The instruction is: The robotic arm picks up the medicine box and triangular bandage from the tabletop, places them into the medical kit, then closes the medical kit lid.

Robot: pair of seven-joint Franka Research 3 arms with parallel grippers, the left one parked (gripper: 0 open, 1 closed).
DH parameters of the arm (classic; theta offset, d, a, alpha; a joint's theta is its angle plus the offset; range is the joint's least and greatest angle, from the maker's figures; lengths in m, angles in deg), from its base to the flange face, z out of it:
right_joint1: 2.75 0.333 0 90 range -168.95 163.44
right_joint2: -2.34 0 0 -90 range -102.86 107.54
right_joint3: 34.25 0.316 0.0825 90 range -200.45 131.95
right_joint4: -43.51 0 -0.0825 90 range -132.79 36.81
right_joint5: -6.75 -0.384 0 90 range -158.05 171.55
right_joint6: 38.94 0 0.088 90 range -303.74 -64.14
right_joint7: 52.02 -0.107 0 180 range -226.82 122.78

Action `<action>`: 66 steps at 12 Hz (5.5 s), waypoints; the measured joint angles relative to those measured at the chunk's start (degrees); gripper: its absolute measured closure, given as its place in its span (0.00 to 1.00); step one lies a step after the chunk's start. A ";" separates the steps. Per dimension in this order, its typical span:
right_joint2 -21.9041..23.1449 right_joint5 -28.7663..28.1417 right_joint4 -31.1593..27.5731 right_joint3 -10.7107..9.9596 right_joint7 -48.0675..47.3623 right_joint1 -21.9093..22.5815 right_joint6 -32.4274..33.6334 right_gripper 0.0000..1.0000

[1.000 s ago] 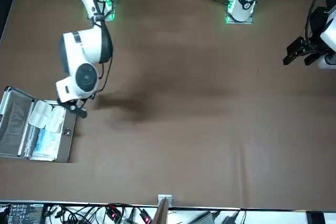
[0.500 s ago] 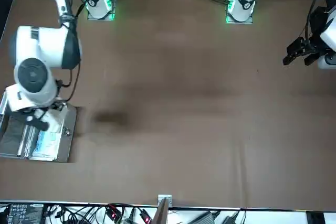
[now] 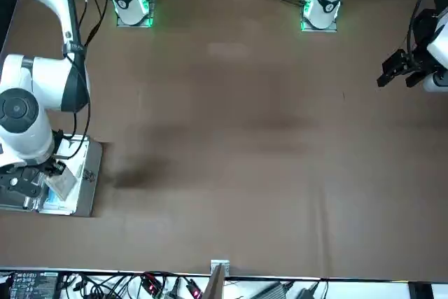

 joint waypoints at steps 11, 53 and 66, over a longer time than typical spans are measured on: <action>-6.33 0.78 0.63 -0.09 0.26 -6.16 -11.60 0.99; -9.02 0.38 2.04 -0.79 3.22 -7.22 -8.18 0.10; -0.10 -12.43 2.86 -1.03 23.01 -7.93 4.28 0.02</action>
